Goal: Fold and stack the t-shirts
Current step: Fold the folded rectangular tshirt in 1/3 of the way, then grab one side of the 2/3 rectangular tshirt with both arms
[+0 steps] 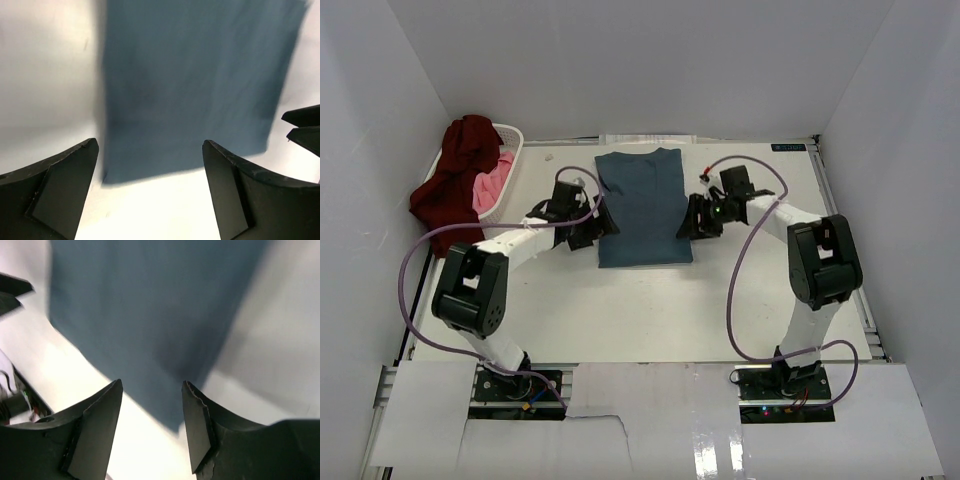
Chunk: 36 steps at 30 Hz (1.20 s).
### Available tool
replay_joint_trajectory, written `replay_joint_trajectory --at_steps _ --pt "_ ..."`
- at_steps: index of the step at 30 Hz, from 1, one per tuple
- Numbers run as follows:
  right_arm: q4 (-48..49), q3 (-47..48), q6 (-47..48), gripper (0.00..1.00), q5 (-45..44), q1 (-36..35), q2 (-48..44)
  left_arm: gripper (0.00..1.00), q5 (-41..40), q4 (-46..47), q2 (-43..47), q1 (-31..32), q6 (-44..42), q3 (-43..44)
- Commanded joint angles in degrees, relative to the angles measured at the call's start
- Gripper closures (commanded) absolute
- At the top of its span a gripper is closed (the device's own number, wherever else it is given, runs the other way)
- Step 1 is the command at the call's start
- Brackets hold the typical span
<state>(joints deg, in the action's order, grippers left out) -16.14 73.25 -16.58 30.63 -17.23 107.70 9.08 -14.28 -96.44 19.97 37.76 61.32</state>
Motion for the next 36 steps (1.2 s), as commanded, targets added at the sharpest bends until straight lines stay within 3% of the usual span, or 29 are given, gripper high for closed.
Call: replay_joint_trajectory --at_steps 1,6,17,36 --pt "3.7 -9.5 -0.6 0.42 0.8 0.0 -9.6 0.04 3.8 2.5 10.2 0.0 1.1 -7.0" --pt "5.9 -19.7 -2.5 0.4 0.7 0.0 -18.3 0.02 2.8 1.7 18.0 -0.1 2.3 -13.7" --pt "18.6 -30.6 -14.5 0.39 2.3 -0.1 -15.0 0.02 5.5 12.2 18.1 -0.1 12.1 -25.5" --pt "24.2 -26.1 -18.0 0.42 -2.7 -0.2 -6.5 0.02 2.1 17.2 11.5 -0.1 13.6 -24.3"
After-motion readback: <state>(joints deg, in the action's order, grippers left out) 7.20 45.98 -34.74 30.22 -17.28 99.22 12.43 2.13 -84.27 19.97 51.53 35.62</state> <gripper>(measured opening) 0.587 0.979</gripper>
